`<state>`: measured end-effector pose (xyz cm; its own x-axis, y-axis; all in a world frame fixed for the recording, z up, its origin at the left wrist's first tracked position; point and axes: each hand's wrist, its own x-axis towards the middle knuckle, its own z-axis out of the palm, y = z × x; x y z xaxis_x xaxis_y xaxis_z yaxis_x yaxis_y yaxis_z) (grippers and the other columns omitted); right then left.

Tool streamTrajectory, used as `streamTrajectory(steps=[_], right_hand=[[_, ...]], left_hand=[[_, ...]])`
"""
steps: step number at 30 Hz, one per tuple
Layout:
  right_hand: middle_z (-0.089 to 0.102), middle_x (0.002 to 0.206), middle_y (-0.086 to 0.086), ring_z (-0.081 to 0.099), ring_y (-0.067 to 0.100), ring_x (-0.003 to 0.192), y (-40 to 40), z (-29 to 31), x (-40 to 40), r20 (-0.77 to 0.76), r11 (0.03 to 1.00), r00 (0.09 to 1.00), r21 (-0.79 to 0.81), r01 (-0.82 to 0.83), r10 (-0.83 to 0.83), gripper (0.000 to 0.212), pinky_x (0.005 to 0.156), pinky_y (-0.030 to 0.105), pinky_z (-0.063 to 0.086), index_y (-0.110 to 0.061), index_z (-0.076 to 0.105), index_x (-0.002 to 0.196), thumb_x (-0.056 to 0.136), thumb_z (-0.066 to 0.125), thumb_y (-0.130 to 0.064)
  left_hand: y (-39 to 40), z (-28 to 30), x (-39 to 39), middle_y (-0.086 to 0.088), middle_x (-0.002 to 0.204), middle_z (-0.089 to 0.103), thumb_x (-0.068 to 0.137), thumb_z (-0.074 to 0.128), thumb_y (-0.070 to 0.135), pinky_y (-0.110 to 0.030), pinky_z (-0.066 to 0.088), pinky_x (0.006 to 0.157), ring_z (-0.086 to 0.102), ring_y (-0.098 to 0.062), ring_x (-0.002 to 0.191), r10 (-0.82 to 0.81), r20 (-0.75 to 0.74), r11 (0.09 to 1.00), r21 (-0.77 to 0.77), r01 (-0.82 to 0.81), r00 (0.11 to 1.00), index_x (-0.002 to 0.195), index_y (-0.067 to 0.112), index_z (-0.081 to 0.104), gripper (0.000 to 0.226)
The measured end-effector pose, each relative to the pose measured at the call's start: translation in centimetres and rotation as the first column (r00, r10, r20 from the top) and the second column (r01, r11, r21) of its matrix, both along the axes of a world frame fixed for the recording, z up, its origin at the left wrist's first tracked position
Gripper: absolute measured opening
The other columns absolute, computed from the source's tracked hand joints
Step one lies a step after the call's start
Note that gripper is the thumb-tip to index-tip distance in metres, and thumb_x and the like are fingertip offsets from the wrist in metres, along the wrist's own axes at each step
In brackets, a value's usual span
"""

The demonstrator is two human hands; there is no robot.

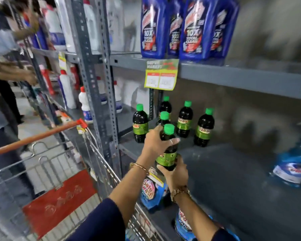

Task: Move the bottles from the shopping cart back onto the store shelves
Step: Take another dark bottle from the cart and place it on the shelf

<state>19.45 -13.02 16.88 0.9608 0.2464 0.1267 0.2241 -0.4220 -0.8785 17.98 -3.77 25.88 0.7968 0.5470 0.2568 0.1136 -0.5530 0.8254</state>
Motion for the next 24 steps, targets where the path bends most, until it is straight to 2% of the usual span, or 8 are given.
streamTrajectory(steps=[2, 5, 7, 9, 12, 17, 21, 24], right_hand=[[0.066, 0.11, 0.013, 0.059, 0.033, 0.105, -1.3, -0.3, 1.4, -0.017, 0.999, 0.999, 0.006, 0.038, -0.038, 0.067, 0.082, 0.035, 0.048, -0.012, 0.051, 0.122, 0.063, 0.082, -0.022], [0.055, 0.126, 0.017, 0.05, 0.034, 0.118, -2.9, -0.7, 3.4, -0.017, 0.998, 0.999, -0.031, 0.047, -0.048, 0.072, 0.09, 0.037, 0.044, -0.006, 0.042, 0.131, 0.069, 0.078, -0.016], [0.047, 0.134, 0.019, 0.045, 0.035, 0.123, -3.4, -0.9, 4.9, -0.003, 0.997, 0.999, -0.065, 0.042, -0.042, 0.075, 0.093, 0.038, 0.042, -0.003, 0.035, 0.136, 0.074, 0.075, -0.014], [0.043, 0.137, 0.02, 0.043, 0.035, 0.124, -3.7, -0.9, 6.2, 0.009, 0.995, 0.999, -0.086, 0.048, -0.047, 0.075, 0.093, 0.039, 0.042, -0.003, 0.031, 0.138, 0.076, 0.073, -0.015], [0.04, 0.14, 0.02, 0.04, 0.036, 0.126, -3.9, -0.9, 7.7, 0.001, 0.994, 0.998, -0.085, 0.067, -0.067, 0.077, 0.094, 0.041, 0.042, -0.005, 0.027, 0.141, 0.079, 0.071, -0.016], [0.043, 0.138, 0.021, 0.043, 0.037, 0.124, -4.1, -1.2, 9.3, 0.017, 0.991, 0.993, -0.06, 0.119, -0.119, 0.073, 0.094, 0.041, 0.041, -0.003, 0.031, 0.138, 0.078, 0.071, -0.014], [0.049, 0.133, 0.02, 0.047, 0.036, 0.122, -3.9, -1.1, 9.8, -0.01, 0.987, 0.989, -0.066, 0.145, -0.146, 0.071, 0.095, 0.04, 0.042, -0.003, 0.035, 0.135, 0.077, 0.073, -0.014], [0.055, 0.125, 0.024, 0.053, 0.039, 0.115, -4.2, -1.4, 9.1, -0.063, 0.973, 0.978, -0.128, 0.191, -0.2, 0.061, 0.089, 0.04, 0.045, 0.001, 0.038, 0.128, 0.079, 0.071, -0.015]], left_hand=[[-1.5, -0.6, 1.7, -0.007, 0.094, 0.069, 0.064, 0.081, 0.041, -0.034, 0.05, 0.077, 0.063, -0.024, 0.092, -0.046, -0.019, 0.999, 0.021, 0.047, 0.999, 0.092, 0.007, 0.057, 0.05], [-3.2, -1.4, 3.5, -0.001, 0.083, 0.057, 0.07, 0.078, 0.035, -0.025, 0.033, 0.067, 0.053, -0.019, 0.082, -0.1, -0.012, 0.994, 0.039, 0.101, 0.995, 0.082, 0.014, 0.045, 0.041], [-3.8, -1.7, 4.9, -0.004, 0.087, 0.059, 0.071, 0.077, 0.034, -0.027, 0.036, 0.069, 0.057, -0.023, 0.089, -0.125, 0.009, 0.991, 0.038, 0.125, 0.992, 0.087, 0.014, 0.049, 0.038], [-4.0, -2.0, 6.3, -0.007, 0.099, 0.066, 0.071, 0.078, 0.034, -0.033, 0.046, 0.08, 0.059, -0.025, 0.1, -0.15, 0.03, 0.989, 0.017, 0.15, 0.988, 0.099, 0.011, 0.055, 0.044], [-4.2, -2.1, 8.0, -0.006, 0.108, 0.067, 0.068, 0.079, 0.037, -0.044, 0.05, 0.092, 0.059, -0.024, 0.106, -0.172, 0.033, 0.985, -0.006, 0.173, 0.984, 0.106, 0.012, 0.055, 0.051], [-4.7, -2.9, 10.2, -0.009, 0.104, 0.067, 0.063, 0.075, 0.047, -0.044, 0.05, 0.09, 0.058, -0.027, 0.105, -0.176, 0.069, 0.984, 0.022, 0.174, 0.982, 0.109, 0.012, 0.054, 0.062], [-5.1, -2.7, 10.8, -0.015, 0.103, 0.064, 0.072, 0.077, 0.033, -0.04, 0.048, 0.086, 0.053, -0.031, 0.104, -0.182, 0.077, 0.983, 0.023, 0.18, 0.98, 0.107, 0.003, 0.05, 0.053], [-5.5, -3.0, 10.5, -0.013, 0.111, 0.063, 0.074, 0.075, 0.03, -0.036, 0.044, 0.089, 0.05, -0.03, 0.112, -0.192, 0.082, 0.981, 0.004, 0.192, 0.978, 0.115, 0.004, 0.047, 0.056]])
